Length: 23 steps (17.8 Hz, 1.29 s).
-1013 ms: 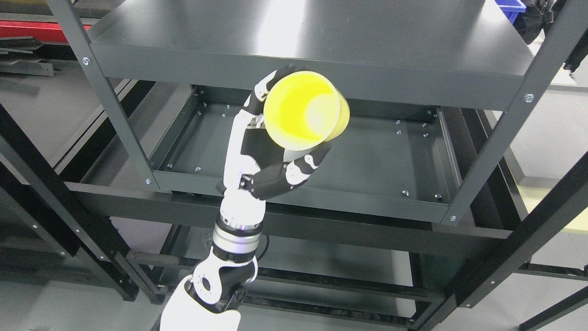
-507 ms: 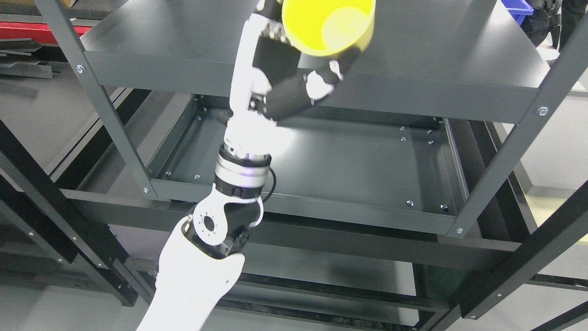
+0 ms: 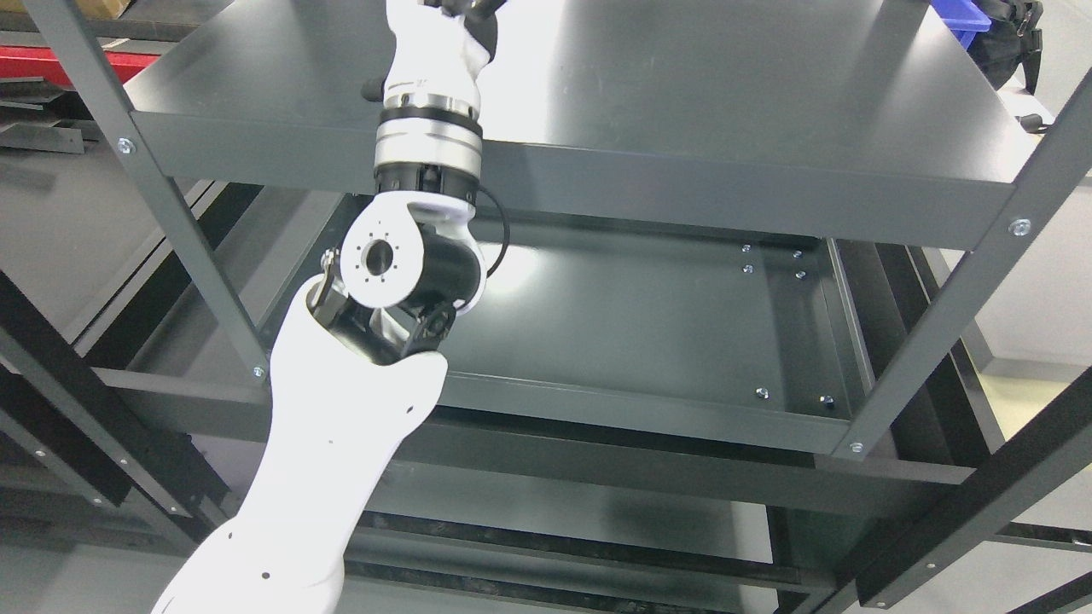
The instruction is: Place yellow IKEA cup on middle right shelf
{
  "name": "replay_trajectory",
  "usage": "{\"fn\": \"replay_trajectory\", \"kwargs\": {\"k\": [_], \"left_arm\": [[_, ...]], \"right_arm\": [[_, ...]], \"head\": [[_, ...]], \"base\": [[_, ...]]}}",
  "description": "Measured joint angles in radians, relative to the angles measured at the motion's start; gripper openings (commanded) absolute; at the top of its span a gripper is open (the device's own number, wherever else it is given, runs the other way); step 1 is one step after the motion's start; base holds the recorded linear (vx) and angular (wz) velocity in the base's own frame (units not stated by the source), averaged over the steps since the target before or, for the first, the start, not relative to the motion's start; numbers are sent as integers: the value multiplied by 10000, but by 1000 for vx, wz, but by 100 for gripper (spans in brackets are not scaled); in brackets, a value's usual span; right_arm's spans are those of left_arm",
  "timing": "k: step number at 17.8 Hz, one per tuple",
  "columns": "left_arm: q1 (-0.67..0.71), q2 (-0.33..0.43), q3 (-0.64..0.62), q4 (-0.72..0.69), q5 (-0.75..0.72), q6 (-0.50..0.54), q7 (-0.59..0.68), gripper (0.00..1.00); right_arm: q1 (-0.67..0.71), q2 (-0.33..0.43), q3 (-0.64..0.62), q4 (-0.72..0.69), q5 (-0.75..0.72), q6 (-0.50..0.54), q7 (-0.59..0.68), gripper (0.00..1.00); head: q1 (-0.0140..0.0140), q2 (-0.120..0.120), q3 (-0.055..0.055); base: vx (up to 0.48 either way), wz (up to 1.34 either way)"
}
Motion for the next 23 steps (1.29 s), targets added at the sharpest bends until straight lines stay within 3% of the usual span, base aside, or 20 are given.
{"fn": "replay_trajectory", "kwargs": {"k": [8,14,16,21,23], "left_arm": [[-1029,0,-233,729,3198,1382,878,0],[-1380,0,-524,1405,4297,1871,1097,2],[-1474,0,-648,1664,4484,2045,1187,15],[-1632,0,-981,2088,4652,2170,1220,68],[-1688,0,-1111,2213,4670,2181,1227,82]], "right_arm": [[0,0,0,0,0,-1,0,100],[0,0,0,0,0,-2,0,99],[0,0,0,0,0,-2,0,99],[0,0,0,0,0,-3,0,99],[0,0,0,0,0,-3,0,99]], "head": [[0,0,0],[0,0,0],[0,0,0],[0,0,0],[0,0,0]], "base": [[39,0],[23,0],[0,0],[0,0],[0,0]]}}
